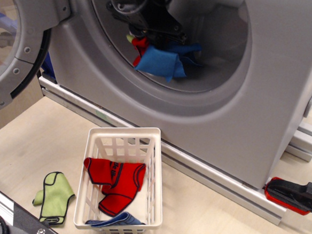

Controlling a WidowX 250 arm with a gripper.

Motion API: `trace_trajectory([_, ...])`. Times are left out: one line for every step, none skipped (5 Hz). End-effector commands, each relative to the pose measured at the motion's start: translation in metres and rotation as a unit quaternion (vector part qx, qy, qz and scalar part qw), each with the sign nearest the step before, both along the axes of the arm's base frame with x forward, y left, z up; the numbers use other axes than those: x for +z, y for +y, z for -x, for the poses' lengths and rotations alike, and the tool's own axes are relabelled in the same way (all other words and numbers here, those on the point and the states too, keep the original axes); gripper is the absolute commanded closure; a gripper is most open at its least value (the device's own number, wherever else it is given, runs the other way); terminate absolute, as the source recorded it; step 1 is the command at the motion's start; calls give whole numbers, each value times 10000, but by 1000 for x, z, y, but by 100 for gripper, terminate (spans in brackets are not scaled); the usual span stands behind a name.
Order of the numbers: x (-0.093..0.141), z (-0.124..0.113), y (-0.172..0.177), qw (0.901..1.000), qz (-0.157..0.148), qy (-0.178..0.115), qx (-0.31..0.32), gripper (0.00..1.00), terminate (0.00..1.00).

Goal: Put clothes in laundry machine

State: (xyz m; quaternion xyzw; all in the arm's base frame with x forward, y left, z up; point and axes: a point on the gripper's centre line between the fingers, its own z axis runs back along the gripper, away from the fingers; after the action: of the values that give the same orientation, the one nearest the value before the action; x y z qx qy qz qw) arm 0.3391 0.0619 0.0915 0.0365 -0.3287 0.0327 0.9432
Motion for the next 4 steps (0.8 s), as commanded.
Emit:
trace_trajectory([16,-32,9,9985,85,-404,365,100,0])
trace_trajectory([17,-29,11,9974,316,-393,514,0,0])
trace_trajectory([14,-16,11,9979,377,-295,445,0,0])
trace_trajectory([15,1,11,9973,440,-417,426,0,0])
